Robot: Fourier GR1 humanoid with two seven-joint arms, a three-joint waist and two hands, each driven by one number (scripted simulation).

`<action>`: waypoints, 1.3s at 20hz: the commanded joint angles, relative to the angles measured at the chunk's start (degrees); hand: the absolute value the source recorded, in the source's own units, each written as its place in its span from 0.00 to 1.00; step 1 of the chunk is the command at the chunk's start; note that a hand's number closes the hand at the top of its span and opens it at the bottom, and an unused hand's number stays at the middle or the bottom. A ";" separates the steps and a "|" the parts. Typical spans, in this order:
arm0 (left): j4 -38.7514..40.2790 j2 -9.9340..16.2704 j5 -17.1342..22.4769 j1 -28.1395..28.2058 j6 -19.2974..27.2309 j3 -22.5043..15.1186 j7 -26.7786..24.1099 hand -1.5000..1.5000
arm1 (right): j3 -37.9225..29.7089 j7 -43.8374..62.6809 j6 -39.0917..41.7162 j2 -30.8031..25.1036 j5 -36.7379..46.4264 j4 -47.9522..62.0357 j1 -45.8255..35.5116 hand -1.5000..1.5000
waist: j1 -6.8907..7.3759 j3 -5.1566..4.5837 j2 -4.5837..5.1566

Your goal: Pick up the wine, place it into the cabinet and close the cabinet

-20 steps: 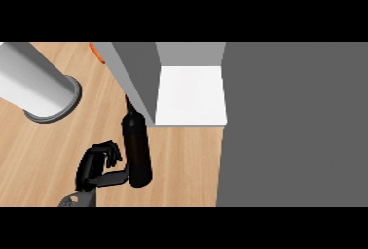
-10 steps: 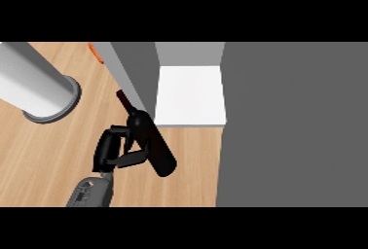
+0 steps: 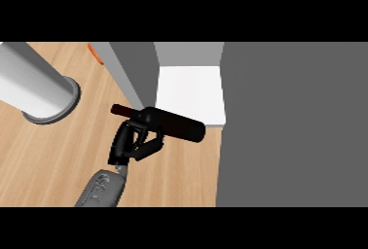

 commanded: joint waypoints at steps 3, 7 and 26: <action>1.66 -1.22 3.71 -9.24 10.19 -8.20 4.61 1.00 | -3.16 1.57 1.03 -0.97 -7.01 -5.59 2.55 0.00 | -1.17 -0.19 0.32; 3.44 -1.19 6.99 -14.79 10.31 -7.96 8.61 1.00 | -5.14 3.38 0.77 -1.71 -8.60 -6.94 1.45 0.00 | -1.27 -0.20 0.41; 35.72 -1.27 17.47 -34.48 22.99 -15.00 6.08 1.00 | -7.57 0.86 5.11 -2.44 -12.17 -3.73 1.98 0.00 | -3.24 -0.21 1.06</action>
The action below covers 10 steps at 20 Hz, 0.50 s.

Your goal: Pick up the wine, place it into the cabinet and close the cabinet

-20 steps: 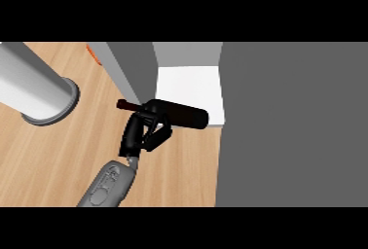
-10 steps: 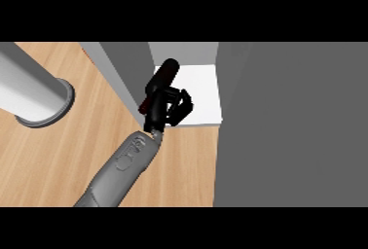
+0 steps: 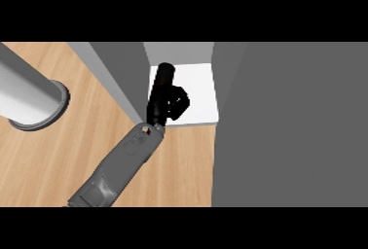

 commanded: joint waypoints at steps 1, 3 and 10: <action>7.63 0.00 1.97 -4.01 -0.11 1.72 -1.80 1.00 | 2.06 4.06 -0.65 0.52 -6.23 -7.64 2.20 0.00 | -0.51 -0.05 0.27; 7.46 0.00 3.40 0.44 1.71 -0.67 -4.27 1.00 | -1.61 4.09 0.30 -1.22 -8.96 -8.46 3.10 0.00 | -0.53 -0.03 0.09; 15.39 0.00 6.59 -8.19 1.77 5.28 -4.93 1.00 | 0.55 1.97 0.91 0.03 -7.47 -5.71 1.59 0.00 | -1.53 -0.06 0.59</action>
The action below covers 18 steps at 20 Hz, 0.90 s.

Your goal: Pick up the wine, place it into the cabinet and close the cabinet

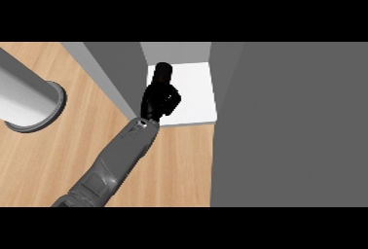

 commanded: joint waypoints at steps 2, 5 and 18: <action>5.42 -0.01 1.78 -2.57 -1.02 4.02 -5.36 1.00 | -0.74 1.90 -0.56 0.24 -6.13 -5.35 1.33 0.00 | 0.27 -0.01 0.18; 5.49 -0.01 3.28 -4.15 0.27 3.66 -4.76 1.00 | -1.63 3.74 0.00 -1.35 -7.80 -6.94 2.46 0.00 | -0.66 -0.01 0.15; 14.06 -0.01 -1.31 -11.40 6.42 2.19 -9.52 1.00 | 0.83 2.53 0.97 -0.81 -6.40 -5.61 0.59 0.00 | -1.69 -0.03 0.72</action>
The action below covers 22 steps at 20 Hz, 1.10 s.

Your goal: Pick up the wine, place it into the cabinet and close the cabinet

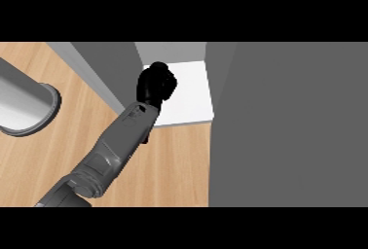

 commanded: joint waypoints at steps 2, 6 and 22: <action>3.13 -0.01 -3.63 -3.88 1.85 -3.44 0.69 1.00 | -0.01 1.70 -0.12 -0.14 -4.91 -2.91 0.23 0.00 | -0.92 0.04 0.29; 2.76 -0.01 -4.72 -3.74 3.34 -5.24 2.41 1.00 | 0.81 1.49 0.17 -0.03 -4.47 -3.08 -0.13 0.00 | -1.43 0.03 0.23; 3.90 -0.01 -7.05 -4.39 8.69 -10.96 15.92 1.00 | -0.65 -0.16 3.16 -1.90 -5.94 -2.03 0.88 0.00 | -3.40 0.08 0.52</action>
